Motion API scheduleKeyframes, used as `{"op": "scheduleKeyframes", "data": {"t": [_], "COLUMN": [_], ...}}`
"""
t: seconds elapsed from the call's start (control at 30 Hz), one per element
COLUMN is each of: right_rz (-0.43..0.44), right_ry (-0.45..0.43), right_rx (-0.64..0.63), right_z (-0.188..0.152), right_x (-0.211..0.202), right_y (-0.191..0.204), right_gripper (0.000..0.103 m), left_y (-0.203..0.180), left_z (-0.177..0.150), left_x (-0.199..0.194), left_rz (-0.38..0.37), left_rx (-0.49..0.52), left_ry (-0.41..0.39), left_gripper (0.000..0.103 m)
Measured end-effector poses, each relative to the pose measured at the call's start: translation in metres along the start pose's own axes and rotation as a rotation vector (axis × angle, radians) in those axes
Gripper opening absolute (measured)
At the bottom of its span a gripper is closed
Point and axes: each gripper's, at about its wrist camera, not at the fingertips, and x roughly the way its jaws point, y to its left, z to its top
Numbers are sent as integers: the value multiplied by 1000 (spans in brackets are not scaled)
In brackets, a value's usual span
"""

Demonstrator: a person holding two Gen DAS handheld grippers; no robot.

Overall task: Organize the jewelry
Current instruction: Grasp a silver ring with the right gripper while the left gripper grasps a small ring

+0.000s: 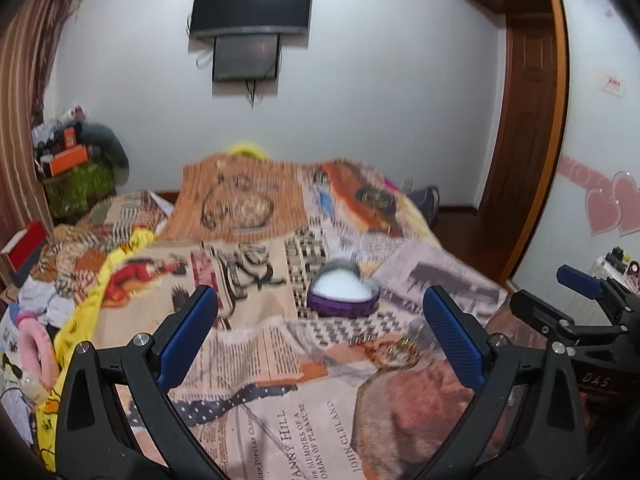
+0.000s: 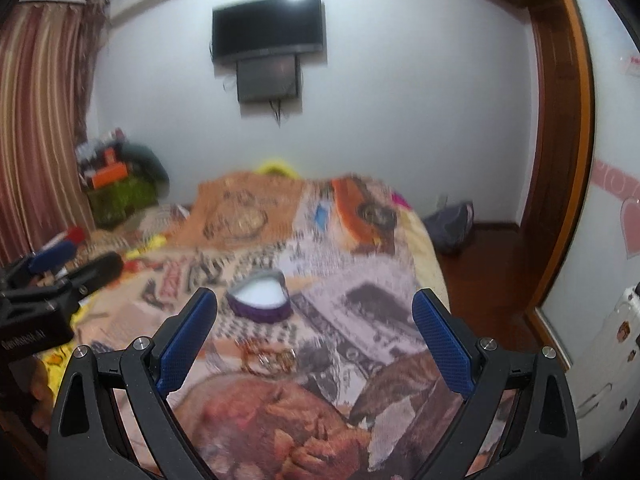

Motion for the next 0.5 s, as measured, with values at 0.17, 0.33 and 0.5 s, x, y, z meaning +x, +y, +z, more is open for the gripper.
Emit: {"op": "scheduleKeyframes", "data": {"t": [0.17,0.33,0.5], "right_rz": [-5,44,109], "right_ry": [119,215,266], "right_rx": [-10,-15,-42], "right_z": [-17,-34,-38], "right_x": [35,68,89], "right_y": [-3,-5,-1], "right_gripper": [97,96,71], "left_y": [3,0,-3], "left_z": [-20,-34,-44], "left_x": [35,63,89], "left_rz": [3,-5,-58], "left_rx": [4,14,0], "left_ry": [97,187,288], "left_gripper": [102,88,76]}}
